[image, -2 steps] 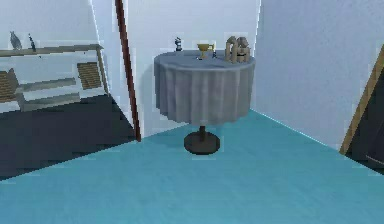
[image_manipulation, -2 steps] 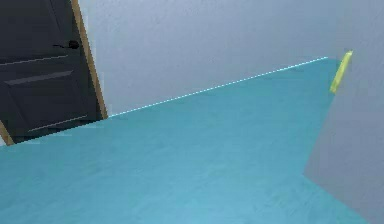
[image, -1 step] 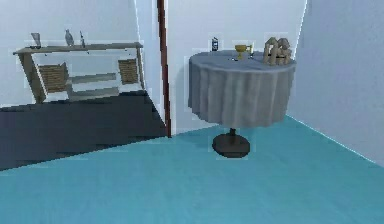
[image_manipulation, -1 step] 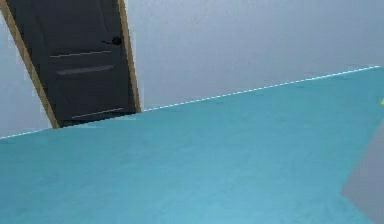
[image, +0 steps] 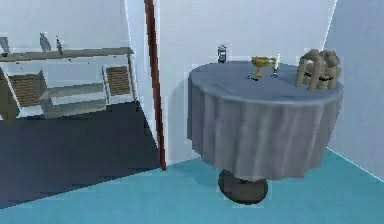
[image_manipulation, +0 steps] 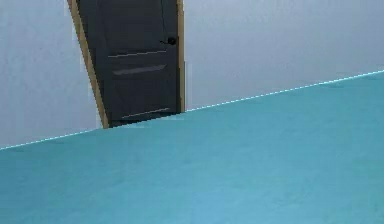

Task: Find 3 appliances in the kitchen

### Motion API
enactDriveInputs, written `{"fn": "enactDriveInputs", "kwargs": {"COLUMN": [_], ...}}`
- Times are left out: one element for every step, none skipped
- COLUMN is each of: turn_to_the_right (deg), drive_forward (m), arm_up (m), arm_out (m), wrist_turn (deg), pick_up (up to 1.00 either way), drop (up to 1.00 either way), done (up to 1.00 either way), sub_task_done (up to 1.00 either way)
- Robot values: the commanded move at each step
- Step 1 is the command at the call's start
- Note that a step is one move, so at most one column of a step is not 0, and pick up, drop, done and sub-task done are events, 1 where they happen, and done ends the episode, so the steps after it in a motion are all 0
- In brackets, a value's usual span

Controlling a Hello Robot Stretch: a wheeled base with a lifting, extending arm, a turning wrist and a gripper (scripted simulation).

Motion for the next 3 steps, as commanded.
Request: {"fn": "enactDriveInputs", "kwargs": {"turn_to_the_right": [-45.0,0.0,-3.0], "drive_forward": [0.0,1.0,0.0], "arm_up": [0.0,0.0,0.0], "arm_out": [0.0,0.0,0.0], "wrist_turn": [0.0,0.0,0.0], "pick_up": [0.0,0.0,0.0], "drop": [0.0,0.0,0.0], "done": [0.0,0.0,0.0], "sub_task_done": [0.0,0.0,0.0]}}
